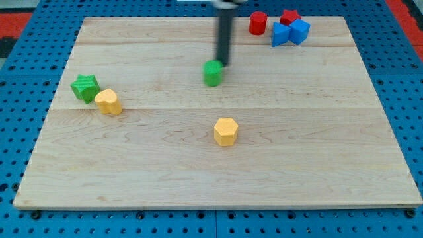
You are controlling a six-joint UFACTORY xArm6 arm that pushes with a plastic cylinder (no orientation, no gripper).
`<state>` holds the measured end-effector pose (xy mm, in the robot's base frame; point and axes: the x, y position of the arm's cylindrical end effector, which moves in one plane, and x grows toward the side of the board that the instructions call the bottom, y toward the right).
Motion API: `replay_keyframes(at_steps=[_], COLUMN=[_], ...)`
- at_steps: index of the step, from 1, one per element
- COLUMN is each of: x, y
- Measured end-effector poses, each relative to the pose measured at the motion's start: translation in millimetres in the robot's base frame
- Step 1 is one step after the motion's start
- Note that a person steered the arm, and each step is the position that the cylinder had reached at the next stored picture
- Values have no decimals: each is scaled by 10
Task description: Push the green star towards the center left of the board
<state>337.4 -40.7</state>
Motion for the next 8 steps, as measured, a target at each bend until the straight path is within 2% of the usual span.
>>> replay_keyframes(at_steps=[1, 2, 3, 4, 5, 6, 7, 8], x=[198, -128, 409, 436, 344, 328, 769, 1371], y=[-914, 65, 441, -614, -1077, 156, 1063, 1354])
